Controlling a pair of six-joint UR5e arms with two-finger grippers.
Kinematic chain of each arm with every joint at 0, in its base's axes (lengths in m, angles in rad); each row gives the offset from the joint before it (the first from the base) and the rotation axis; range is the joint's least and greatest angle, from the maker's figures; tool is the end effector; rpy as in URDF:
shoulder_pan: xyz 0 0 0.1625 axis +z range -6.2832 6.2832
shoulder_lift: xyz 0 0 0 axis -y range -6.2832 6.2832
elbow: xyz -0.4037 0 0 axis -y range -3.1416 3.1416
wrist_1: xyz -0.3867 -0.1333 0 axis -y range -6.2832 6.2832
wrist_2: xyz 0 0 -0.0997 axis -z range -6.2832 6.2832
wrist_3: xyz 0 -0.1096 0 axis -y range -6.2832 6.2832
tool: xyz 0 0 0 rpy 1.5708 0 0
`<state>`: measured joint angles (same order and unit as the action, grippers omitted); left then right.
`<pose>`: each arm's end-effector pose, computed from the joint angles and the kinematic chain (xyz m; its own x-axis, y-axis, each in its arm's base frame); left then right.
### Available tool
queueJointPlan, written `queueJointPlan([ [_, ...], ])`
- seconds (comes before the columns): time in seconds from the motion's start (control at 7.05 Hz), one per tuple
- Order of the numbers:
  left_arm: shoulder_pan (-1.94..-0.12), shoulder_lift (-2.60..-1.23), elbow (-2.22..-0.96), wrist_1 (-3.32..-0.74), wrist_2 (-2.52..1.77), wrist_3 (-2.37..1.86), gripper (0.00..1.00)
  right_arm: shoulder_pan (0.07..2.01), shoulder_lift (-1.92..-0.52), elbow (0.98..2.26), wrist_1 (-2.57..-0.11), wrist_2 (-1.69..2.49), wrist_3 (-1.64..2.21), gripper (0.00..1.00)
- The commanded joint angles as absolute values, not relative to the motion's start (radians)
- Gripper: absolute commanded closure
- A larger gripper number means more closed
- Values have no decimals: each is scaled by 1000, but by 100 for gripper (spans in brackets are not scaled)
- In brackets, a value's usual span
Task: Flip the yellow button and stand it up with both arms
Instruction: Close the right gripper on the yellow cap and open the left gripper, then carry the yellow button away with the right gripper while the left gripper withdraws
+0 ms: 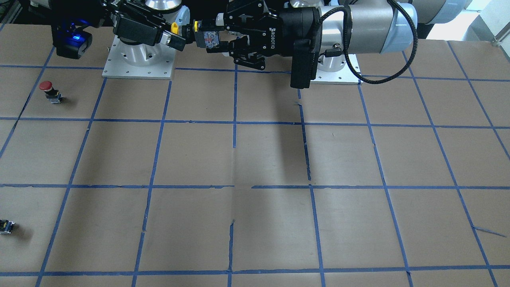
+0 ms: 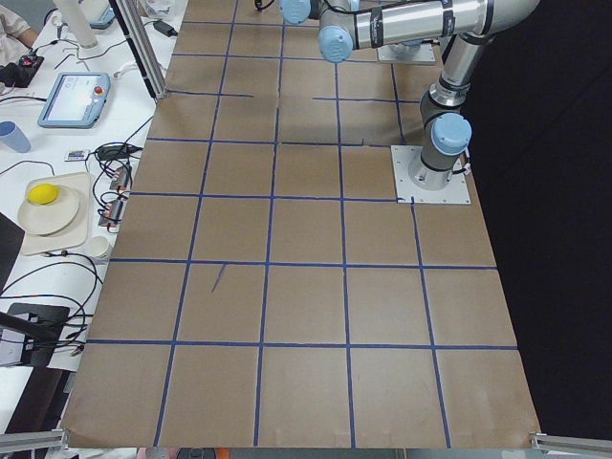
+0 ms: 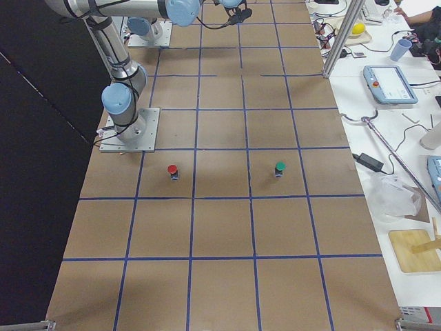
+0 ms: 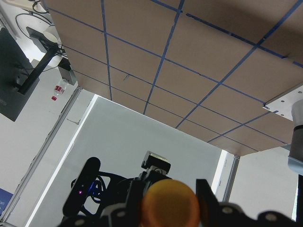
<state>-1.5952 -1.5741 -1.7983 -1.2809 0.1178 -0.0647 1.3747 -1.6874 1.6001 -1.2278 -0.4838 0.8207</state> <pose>-0.2537 -0.4720 0.4708 -0.1174 -0.0032 0.9931 0.0168 0.9998 0.0052 0.1437 -0.4586 0.5226 -0.1434 0.9058 -0.3988 0.4304 0.4199 0.7990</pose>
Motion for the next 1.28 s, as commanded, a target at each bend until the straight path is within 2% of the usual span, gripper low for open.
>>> queueJointPlan([
  [0.0,-1595,-1575,-1798,-1281,129,-121,0,1374,-1686,1601,-1227,-479,821,68],
  [0.43,-1589,-1577,-1786,-1279,206,-109,0,1356,-1675,1600,-1248,-524,802,68],
  [0.57,-1589,-1572,-1775,-1263,335,-109,0,1303,-1669,1600,-1247,-629,726,75],
  [0.85,-1585,-1571,-1753,-1252,511,-109,0,1166,-1629,1597,-1247,-775,500,80],
  [1.13,-1575,-1572,-1717,-1264,722,-107,0,1137,-1541,1598,-1319,-1051,195,94],
])
